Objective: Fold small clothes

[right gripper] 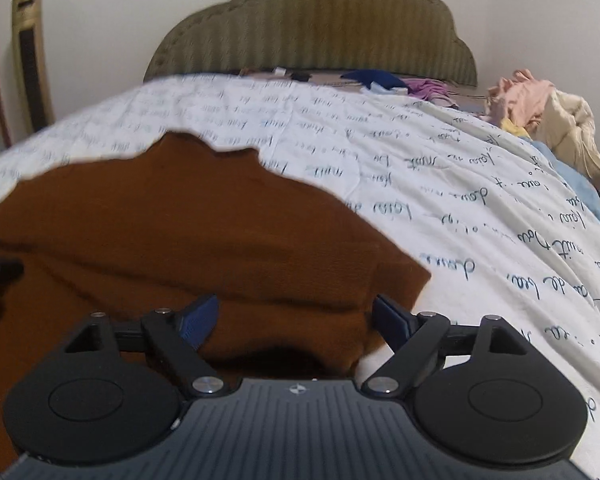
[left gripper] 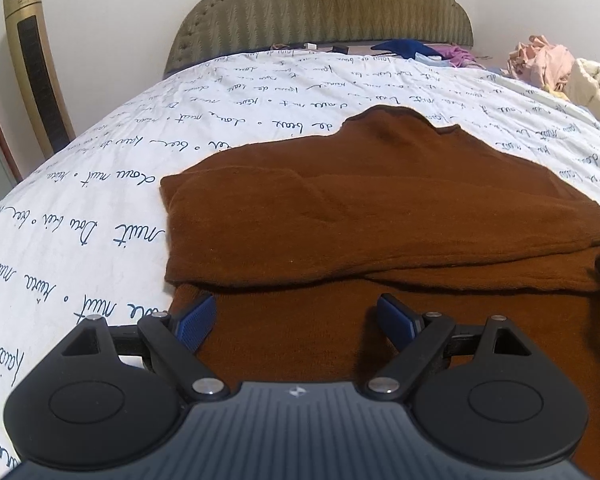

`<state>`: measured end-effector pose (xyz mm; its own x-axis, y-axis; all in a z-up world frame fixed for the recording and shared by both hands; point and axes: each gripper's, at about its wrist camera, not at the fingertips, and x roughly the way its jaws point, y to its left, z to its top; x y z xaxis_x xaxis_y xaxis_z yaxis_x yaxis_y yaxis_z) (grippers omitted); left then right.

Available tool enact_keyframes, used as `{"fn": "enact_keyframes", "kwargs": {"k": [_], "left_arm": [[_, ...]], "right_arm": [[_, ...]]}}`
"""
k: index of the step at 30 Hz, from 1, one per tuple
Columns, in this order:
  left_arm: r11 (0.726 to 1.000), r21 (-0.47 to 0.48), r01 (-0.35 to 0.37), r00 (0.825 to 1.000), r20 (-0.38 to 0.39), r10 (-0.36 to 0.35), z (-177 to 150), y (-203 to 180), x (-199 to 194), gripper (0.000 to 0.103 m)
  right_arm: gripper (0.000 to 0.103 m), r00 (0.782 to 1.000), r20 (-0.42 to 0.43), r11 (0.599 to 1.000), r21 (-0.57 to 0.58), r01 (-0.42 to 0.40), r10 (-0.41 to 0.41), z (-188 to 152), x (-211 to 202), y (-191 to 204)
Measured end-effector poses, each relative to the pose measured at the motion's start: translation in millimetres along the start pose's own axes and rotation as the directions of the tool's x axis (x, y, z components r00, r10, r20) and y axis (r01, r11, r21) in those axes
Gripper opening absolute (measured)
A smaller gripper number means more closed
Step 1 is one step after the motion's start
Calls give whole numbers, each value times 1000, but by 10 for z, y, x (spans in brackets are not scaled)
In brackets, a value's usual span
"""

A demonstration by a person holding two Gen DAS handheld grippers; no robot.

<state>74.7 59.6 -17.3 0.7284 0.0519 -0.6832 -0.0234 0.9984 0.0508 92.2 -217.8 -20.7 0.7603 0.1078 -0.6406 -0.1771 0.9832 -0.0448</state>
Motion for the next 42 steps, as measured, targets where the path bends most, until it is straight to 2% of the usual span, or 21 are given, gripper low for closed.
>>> {"fn": "enact_keyframes", "kwargs": {"k": [4, 10, 15, 28, 42], "left_arm": [[1000, -6, 5, 1000, -3, -5, -66, 48, -54, 88], [1000, -22, -2, 1000, -7, 2, -165, 235, -166, 88], [999, -39, -19, 1000, -14, 18, -233, 391, -221, 88], [998, -56, 19, 999, -37, -21, -423, 606, -346, 88], [998, -30, 55, 998, -28, -56, -563, 725, -443, 89]], "right_arm": [[86, 998, -30, 999, -8, 50, -50, -155, -23, -14], [92, 998, -10, 997, 46, 55, -54, -258, -173, -99], [97, 1000, -6, 997, 79, 0, 0, -361, -265, -107], [97, 997, -17, 991, 110, -73, 76, -622, -503, -71], [98, 995, -27, 991, 99, -90, 93, -823, -683, 49]]}}
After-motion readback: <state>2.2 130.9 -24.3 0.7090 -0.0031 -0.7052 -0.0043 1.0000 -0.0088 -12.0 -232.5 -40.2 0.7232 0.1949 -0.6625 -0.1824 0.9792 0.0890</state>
